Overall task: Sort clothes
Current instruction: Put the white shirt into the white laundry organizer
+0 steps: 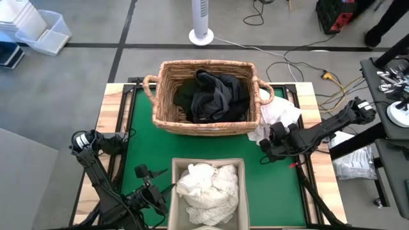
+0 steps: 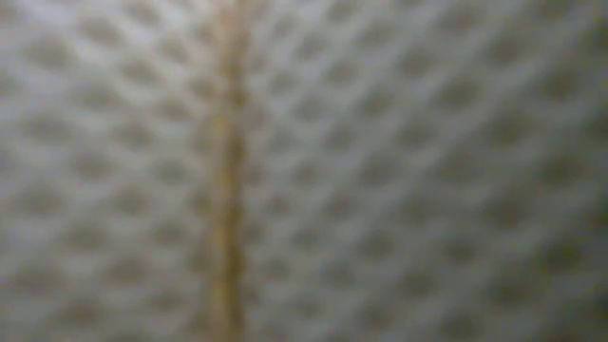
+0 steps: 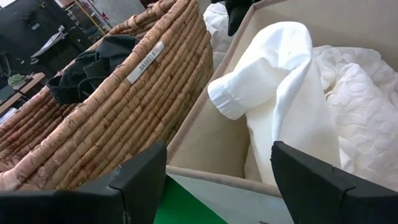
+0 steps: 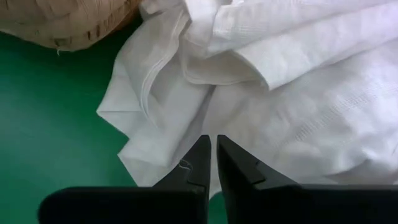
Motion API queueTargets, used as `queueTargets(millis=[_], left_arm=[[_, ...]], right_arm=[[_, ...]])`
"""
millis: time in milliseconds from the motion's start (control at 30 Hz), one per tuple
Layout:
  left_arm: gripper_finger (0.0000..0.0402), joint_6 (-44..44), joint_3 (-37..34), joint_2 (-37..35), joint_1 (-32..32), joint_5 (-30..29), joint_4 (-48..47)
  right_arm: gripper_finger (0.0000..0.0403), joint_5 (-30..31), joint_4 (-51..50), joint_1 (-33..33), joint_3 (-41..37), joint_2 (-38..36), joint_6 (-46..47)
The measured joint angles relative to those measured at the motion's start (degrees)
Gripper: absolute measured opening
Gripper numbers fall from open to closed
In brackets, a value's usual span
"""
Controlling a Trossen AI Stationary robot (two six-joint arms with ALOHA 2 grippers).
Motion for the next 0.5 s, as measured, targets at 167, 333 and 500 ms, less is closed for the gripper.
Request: queueTargets(millis=[167,333,500], left_arm=[[0.0265,0.02,0.01,0.00,0.00,0.00,0.00],[0.0265,0.02,0.01,0.00,0.00,0.00,0.02],[0.0265,0.03,0.01,0.00,0.00,0.02,0.02]], right_arm=[[0.0059,0.46,-0.10,0.00,0.00,1.84,2.66],[0.0113,0.26,-0.26,0.00,-0.02,2.94,4.35],[0.0155,-1.27,-0.34,0.00,0.82,2.48,9.01]])
